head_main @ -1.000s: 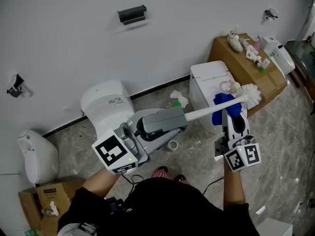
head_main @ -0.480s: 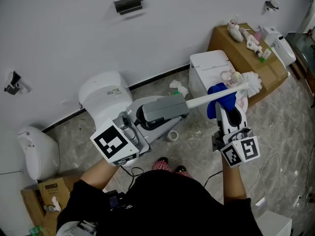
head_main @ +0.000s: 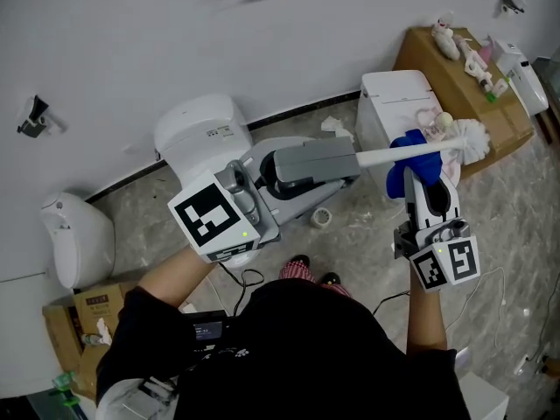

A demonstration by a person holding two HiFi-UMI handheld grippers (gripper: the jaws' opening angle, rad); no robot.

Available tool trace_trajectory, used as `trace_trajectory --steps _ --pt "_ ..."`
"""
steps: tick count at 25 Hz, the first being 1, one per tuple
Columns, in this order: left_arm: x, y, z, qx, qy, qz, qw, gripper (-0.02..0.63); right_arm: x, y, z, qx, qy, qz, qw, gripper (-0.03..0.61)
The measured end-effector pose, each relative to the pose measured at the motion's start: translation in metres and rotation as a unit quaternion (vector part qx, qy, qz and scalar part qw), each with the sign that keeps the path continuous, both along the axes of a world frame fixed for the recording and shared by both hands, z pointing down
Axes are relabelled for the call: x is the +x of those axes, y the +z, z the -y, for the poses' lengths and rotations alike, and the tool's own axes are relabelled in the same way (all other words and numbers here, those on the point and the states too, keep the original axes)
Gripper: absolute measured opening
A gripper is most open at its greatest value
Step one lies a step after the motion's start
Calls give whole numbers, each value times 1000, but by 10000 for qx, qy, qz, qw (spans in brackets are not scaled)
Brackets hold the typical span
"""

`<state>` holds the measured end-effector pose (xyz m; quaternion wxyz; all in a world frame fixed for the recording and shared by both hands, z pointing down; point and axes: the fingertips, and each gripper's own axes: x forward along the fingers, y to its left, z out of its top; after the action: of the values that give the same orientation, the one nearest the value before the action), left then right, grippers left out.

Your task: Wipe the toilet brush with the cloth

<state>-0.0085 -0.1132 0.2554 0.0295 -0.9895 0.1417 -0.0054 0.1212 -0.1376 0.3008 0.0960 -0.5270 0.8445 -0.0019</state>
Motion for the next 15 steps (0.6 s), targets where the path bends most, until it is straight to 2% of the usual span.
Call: trace_trajectory --steps 4,10,15 --pt "-5 3 0 4 -66 0 10000 160 -4 2 1 10 -70 27 10000 78" --pt "10 10 -7 26 -160 108 9998 160 12 7 -9 -6 -112 50 9999 78" --pt "-21 2 6 -149 -81 -24 9999 160 -17 -3 2 -81 -150 -107 9998 78"
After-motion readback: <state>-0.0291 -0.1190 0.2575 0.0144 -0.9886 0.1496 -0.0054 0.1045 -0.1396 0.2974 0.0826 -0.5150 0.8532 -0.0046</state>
